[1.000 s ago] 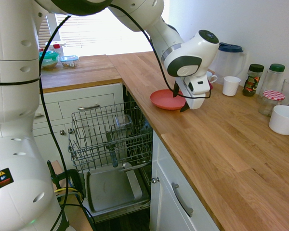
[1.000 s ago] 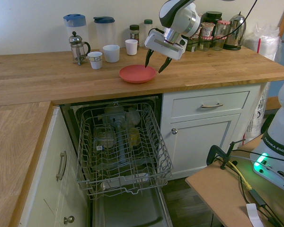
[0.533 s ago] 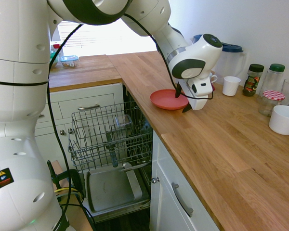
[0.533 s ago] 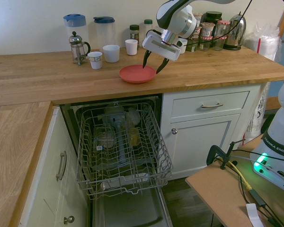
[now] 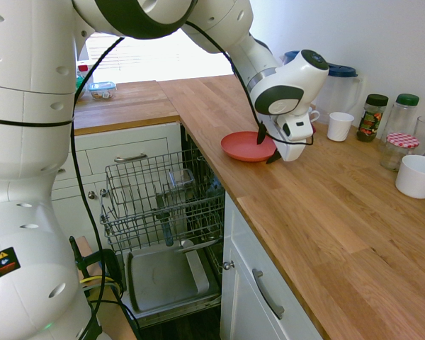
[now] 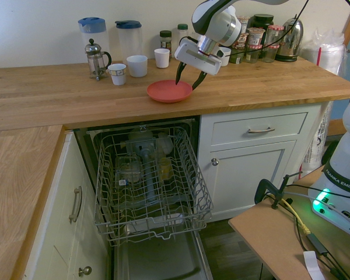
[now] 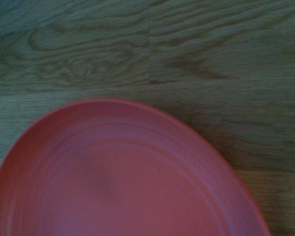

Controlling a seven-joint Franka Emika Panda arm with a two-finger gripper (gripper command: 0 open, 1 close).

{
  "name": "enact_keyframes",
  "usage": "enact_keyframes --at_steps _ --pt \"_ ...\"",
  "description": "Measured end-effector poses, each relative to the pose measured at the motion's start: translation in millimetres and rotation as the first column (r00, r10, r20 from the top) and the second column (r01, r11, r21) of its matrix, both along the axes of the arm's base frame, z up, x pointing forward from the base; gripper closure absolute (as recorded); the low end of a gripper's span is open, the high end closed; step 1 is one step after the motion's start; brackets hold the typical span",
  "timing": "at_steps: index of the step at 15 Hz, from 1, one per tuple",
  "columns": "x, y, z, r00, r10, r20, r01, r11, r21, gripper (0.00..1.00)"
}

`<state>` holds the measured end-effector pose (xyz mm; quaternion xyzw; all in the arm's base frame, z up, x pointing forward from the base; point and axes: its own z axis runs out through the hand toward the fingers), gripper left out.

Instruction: Put the plate in the dishwasher

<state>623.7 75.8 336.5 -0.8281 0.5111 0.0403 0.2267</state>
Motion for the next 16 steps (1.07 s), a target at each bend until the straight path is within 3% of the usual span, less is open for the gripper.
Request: enact_keyframes --at_steps 16 --pt "-0.5 -2.0 -7.0 0.999 0.049 -0.014 -0.049 0.999 -0.002 1.0"
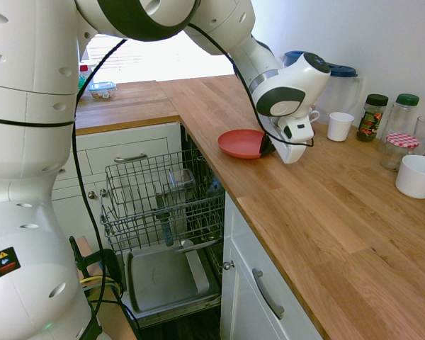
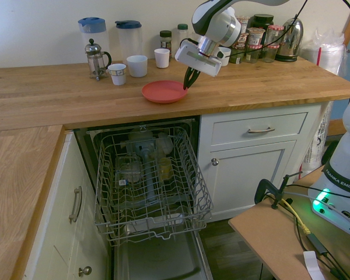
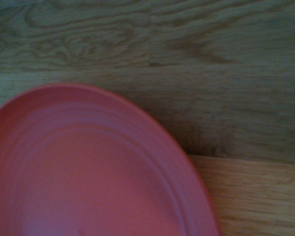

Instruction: Put the plate in the dishwasher

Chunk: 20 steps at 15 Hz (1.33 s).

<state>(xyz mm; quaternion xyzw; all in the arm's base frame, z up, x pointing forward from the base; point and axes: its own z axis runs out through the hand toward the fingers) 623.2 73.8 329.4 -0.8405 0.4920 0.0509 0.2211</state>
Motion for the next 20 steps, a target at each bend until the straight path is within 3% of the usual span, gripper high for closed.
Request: enact_keyframes --at_steps 6,9,11,15,20 --pt "0 0 45 0.996 0.047 0.071 -0.045 0.999 -0.027 1.0" --pt "-15 6 102 0.98 0.145 0.133 -0.127 0.982 -0.137 1.0" --pt "-35 25 134 0.96 0.233 0.157 -0.19 0.95 -0.247 1.0" --pt "-94 111 172 0.875 0.452 0.173 -0.339 0.828 -0.446 1.0" --pt "-188 239 179 0.752 0.65 0.107 -0.405 0.585 -0.703 1.0"
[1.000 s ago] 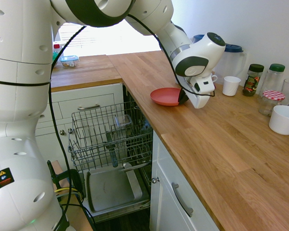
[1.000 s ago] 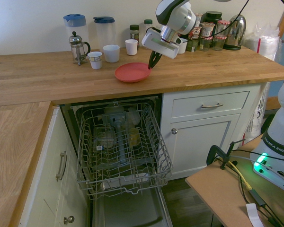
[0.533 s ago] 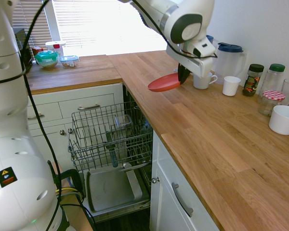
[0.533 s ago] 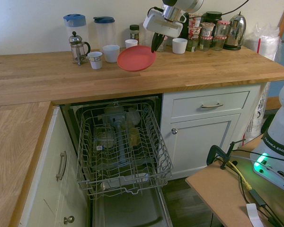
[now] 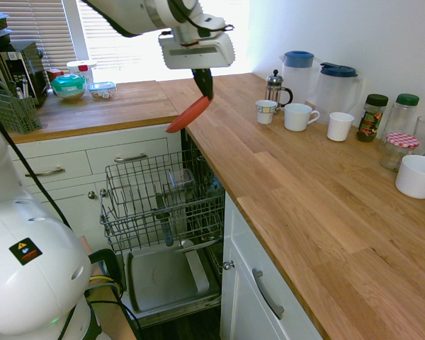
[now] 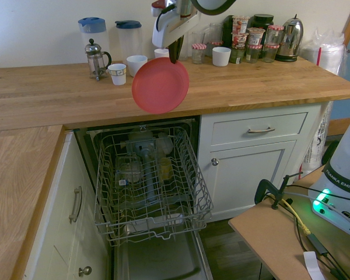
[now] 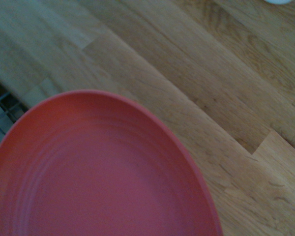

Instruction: Put the plate in the dishwasher

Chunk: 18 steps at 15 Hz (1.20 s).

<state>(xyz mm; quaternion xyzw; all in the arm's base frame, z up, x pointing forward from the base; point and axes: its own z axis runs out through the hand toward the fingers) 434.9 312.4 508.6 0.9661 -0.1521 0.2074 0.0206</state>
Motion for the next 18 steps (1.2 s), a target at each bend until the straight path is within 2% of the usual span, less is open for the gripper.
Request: enact_keyframes --at_steps 2,5,8,10,12,14,15,17,18 --pt "-24 33 -15 0.999 0.01 0.035 -0.007 0.997 -0.078 1.0" --pt "-21 43 -17 0.998 0.013 0.065 -0.003 0.988 -0.152 1.0" --pt "-19 83 -10 0.983 0.13 0.13 -0.089 0.956 -0.279 1.0" --pt "-44 131 -31 0.957 0.243 0.159 -0.166 0.906 -0.39 1.0" --pt "-73 173 -56 0.921 0.341 0.189 -0.206 0.836 -0.509 1.0" --pt "-91 207 -79 0.876 0.418 0.242 -0.194 0.764 -0.616 1.0" --pt "-96 221 -91 0.863 0.429 0.265 -0.162 0.733 -0.661 1.0" --pt "-100 243 -116 0.861 0.41 0.302 -0.079 0.693 -0.716 1.0" --pt "-92 258 -125 0.866 0.376 0.329 -0.029 0.695 -0.718 1.0"
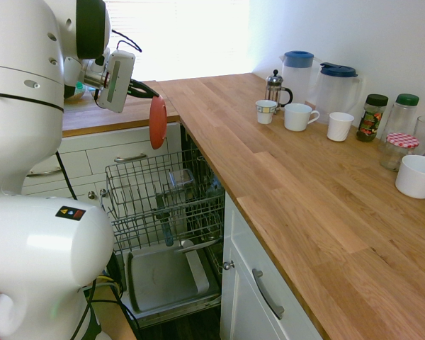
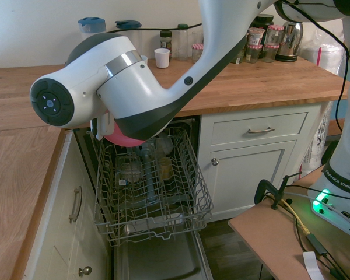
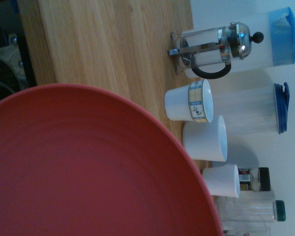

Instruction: Put the plate in the dishwasher

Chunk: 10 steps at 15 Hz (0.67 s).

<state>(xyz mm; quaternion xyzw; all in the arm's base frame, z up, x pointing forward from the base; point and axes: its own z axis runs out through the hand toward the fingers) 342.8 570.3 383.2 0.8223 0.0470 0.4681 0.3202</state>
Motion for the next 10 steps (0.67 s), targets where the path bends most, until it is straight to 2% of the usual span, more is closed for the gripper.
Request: enact_keyframes --at_steps 4,7,10 --pt "-21 16 -12 0.999 0.044 0.014 -0.043 0.999 -0.027 1.0" --pt "-51 33 -49 0.995 0.1 0.015 -0.098 0.991 -0.095 1.0" --pt "-61 38 -95 0.99 0.139 0.032 -0.132 0.976 -0.173 1.0"
